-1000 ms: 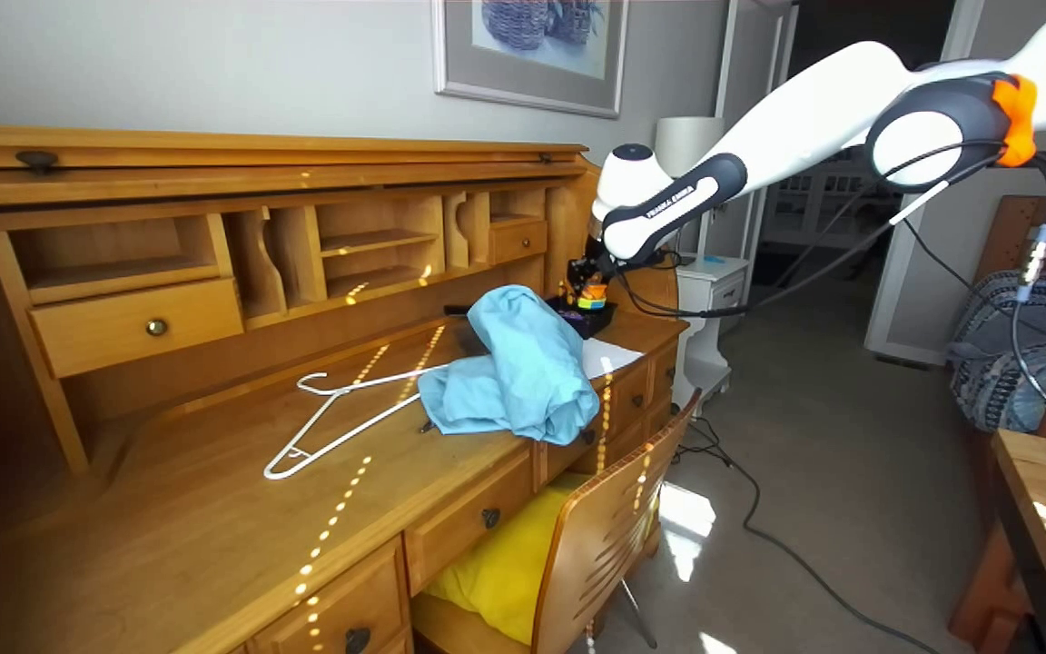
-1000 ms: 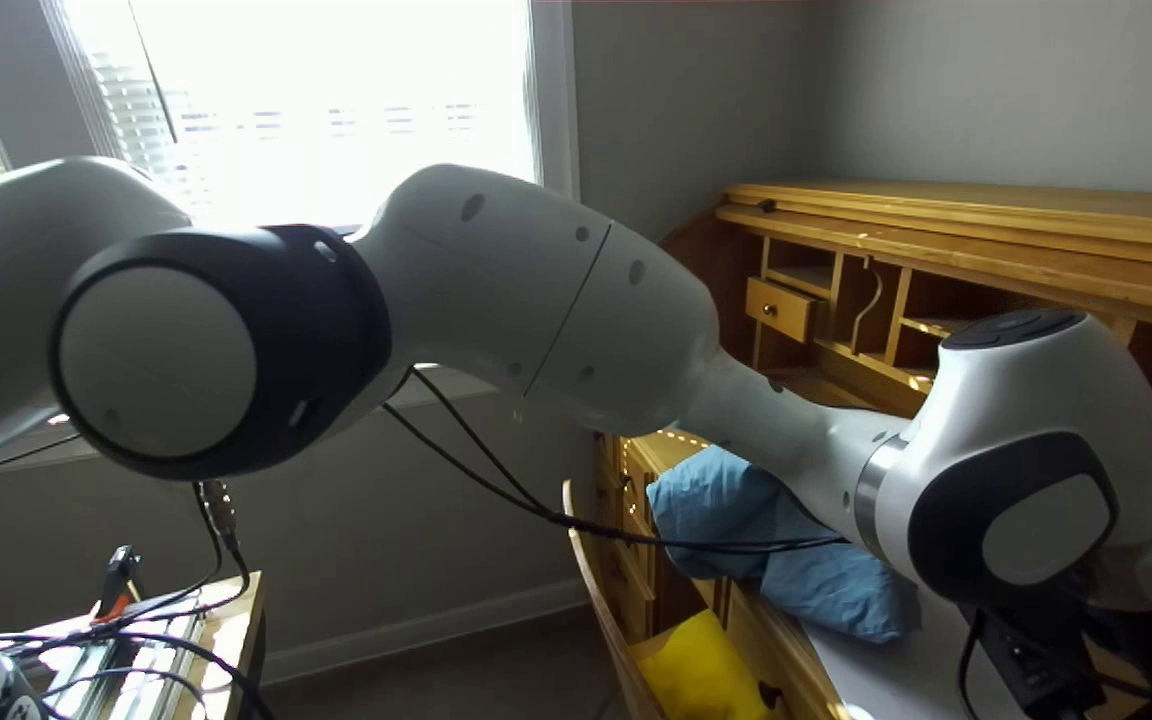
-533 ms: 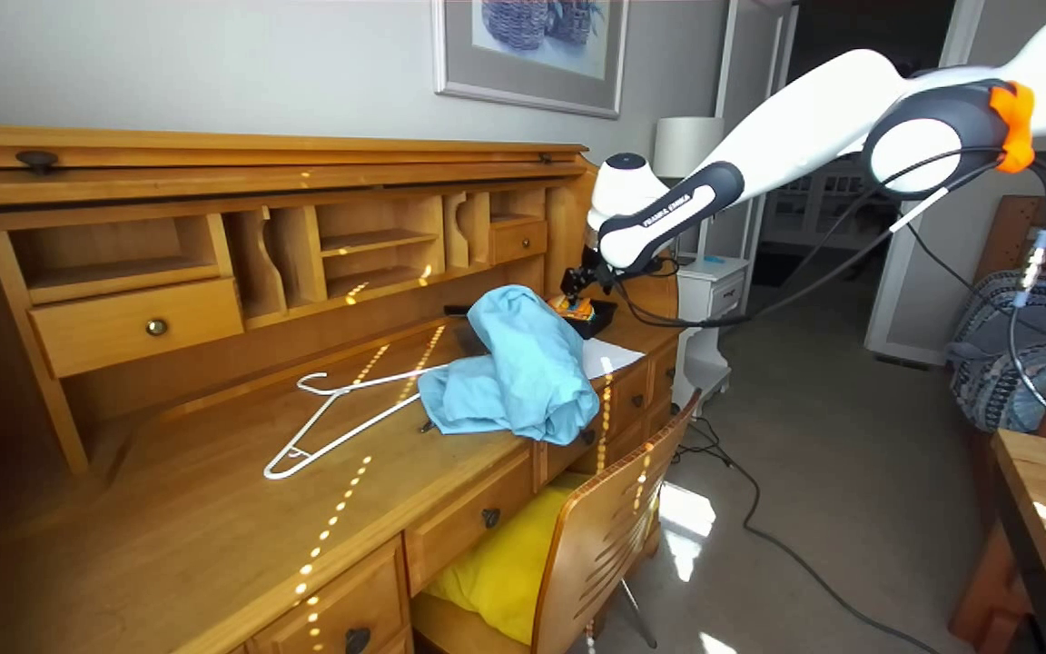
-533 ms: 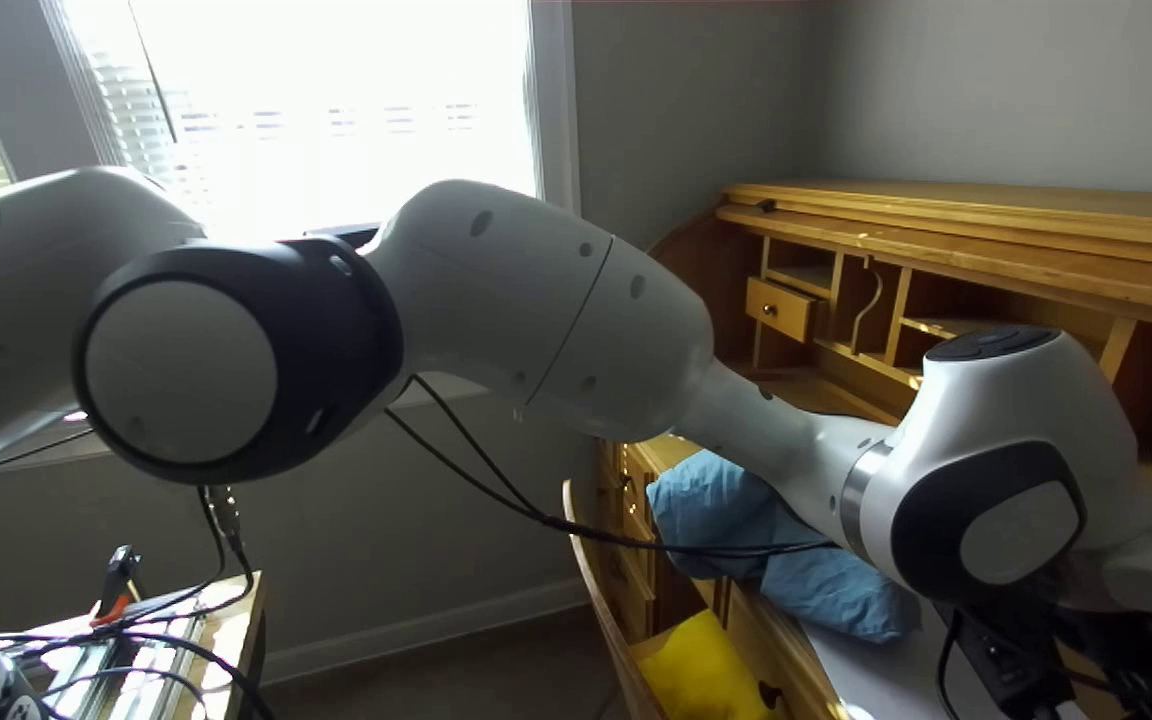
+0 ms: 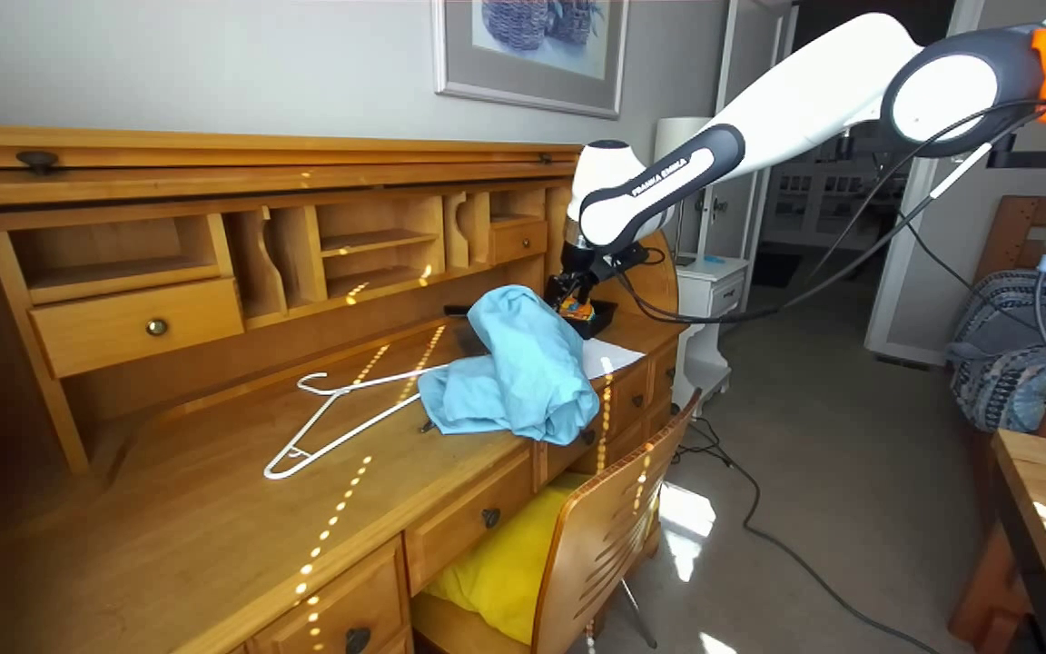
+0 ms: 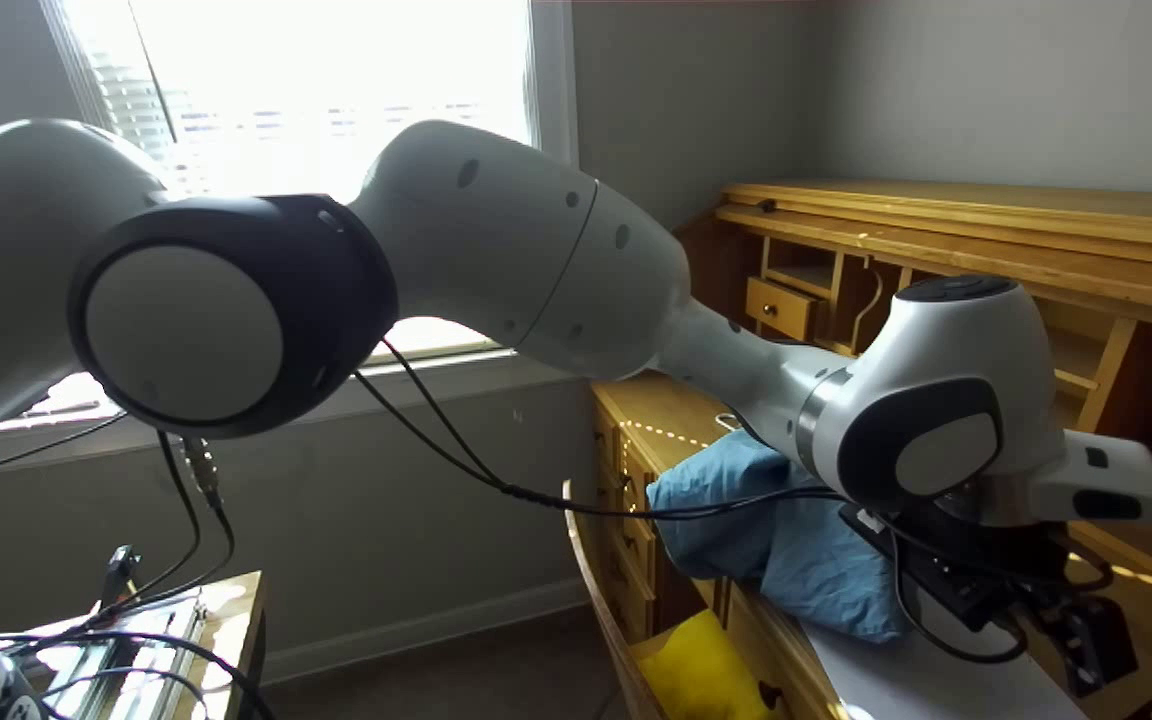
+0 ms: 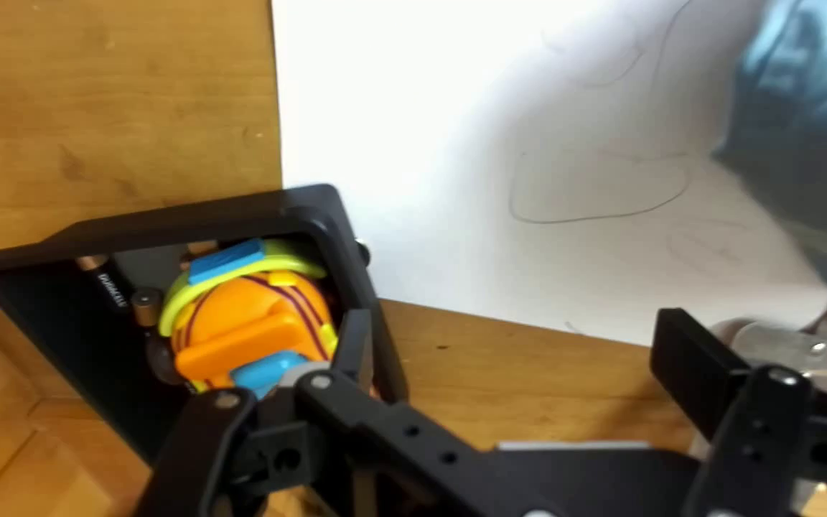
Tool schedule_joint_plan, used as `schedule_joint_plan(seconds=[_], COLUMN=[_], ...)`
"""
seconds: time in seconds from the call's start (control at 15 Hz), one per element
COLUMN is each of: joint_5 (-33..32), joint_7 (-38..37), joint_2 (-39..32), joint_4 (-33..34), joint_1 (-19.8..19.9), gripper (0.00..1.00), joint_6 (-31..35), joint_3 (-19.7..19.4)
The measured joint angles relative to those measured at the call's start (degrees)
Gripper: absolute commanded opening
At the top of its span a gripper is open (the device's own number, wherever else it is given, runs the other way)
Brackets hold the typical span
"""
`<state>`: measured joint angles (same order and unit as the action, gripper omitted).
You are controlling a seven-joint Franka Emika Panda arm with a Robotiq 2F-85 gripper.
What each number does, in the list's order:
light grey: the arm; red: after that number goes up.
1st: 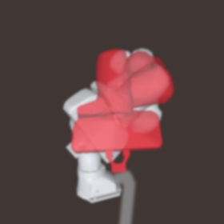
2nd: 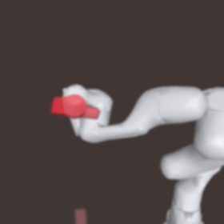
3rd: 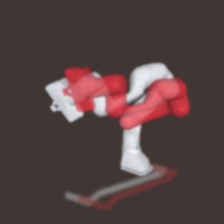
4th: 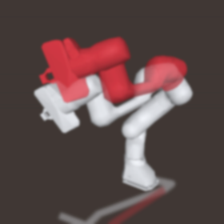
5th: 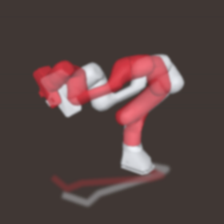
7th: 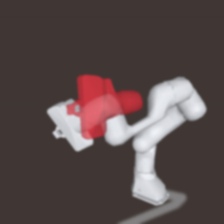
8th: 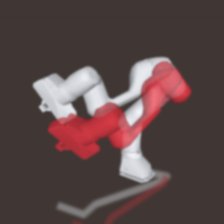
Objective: Put the car in the black box.
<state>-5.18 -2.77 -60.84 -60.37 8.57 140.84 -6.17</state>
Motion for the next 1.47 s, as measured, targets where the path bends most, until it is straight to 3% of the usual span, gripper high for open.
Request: schedule_joint_plan(seconds=[0.4, 0.8, 1.47], joint_5=[0.1, 0.0, -3.8], joint_7=[12.0, 12.6, 11.3], joint_2=[8.5, 19.9, 37.1], joint_4=[-11.8, -27.4, -56.3], joint_1=[0.2, -1.2, -4.4], gripper=[1.0, 1.0, 1.0], joint_6=[-8.3, -11.6, 8.5], joint_3=[4.9, 4.4, 2.1])
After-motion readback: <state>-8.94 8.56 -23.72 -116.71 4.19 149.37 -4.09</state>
